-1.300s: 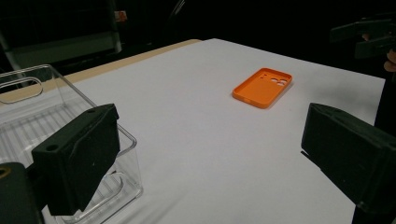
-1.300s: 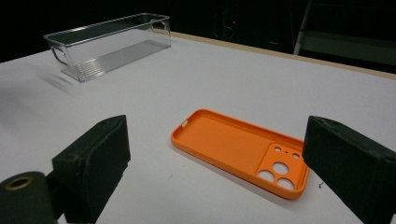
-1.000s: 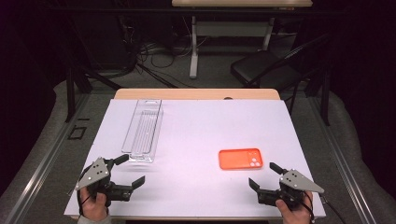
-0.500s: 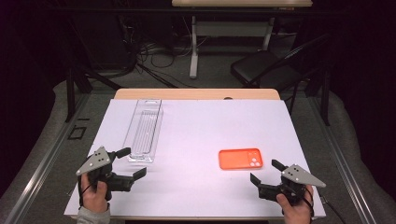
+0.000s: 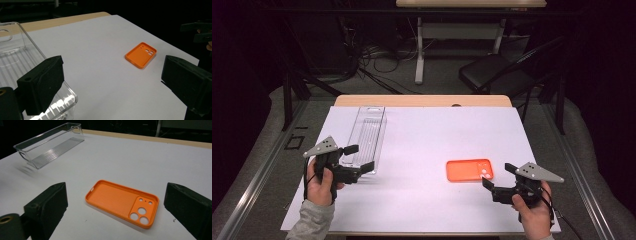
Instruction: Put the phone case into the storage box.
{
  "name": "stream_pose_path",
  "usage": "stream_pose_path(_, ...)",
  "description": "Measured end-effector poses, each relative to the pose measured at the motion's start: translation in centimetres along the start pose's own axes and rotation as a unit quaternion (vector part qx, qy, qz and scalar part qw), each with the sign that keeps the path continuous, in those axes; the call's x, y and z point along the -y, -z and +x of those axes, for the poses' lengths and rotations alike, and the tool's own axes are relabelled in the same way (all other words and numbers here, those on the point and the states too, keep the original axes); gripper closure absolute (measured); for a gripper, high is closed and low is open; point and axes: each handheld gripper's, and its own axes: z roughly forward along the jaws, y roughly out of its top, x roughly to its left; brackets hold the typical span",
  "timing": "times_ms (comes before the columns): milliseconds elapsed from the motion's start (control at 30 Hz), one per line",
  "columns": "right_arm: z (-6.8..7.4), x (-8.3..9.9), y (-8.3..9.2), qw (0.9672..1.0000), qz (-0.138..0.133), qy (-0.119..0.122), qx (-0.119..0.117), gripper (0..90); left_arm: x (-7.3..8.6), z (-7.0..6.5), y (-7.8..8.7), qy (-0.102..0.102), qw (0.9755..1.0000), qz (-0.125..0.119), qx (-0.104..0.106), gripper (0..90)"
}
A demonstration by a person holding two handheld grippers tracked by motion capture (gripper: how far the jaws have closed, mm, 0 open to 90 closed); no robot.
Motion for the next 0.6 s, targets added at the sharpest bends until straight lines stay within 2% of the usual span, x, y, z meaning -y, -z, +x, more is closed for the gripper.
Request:
stream_pose_path(33,-0.1,-0.3,-0.2,1.0,0.006,-0.003,-0.002,2.3,-0.5,0.4,-0.2,0.018,0.9998,0.002,0.005,4.5)
stream_pose_path(67,-0.1,-0.3,-0.2,1.0,0.006,-0.003,-0.002,2.3,-0.5,0.4,-0.2,0.018,0.9998,0.002,0.005,4.5)
stream_pose_path(100,-0.2,-0.8,-0.5,0.9999,0.011,-0.007,-0.002,1.4,-0.9,0.8,-0.3,0.036,0.9993,0.004,0.01,4.4)
stream_pose_path(133,-0.2,-0.8,-0.5,0.9999,0.011,-0.007,-0.002,1.4,-0.9,0.8,-0.3,0.036,0.9993,0.004,0.01,4.4)
stream_pose_path(167,-0.2,-1.4,-1.0,0.9997,0.021,-0.009,-0.005,0.0,-1.4,1.1,-0.4,0.047,0.9988,0.009,0.009,4.4)
stream_pose_path(433,-0.1,-3.1,-2.9,0.999,0.04,-0.018,-0.003,0.0,-3.3,2.2,-1.0,0.071,0.9971,0.023,-0.01,3.9)
stream_pose_path(533,-0.2,-3.4,-3.3,0.9987,0.048,-0.016,0.001,0.0,-3.7,2.4,-1.1,0.072,0.9971,0.024,-0.011,3.0)
stream_pose_path(600,-0.5,-3.8,-4.0,0.998,0.061,-0.017,0.004,0.0,-4.3,2.6,-1.4,0.065,0.9974,0.026,-0.019,3.0)
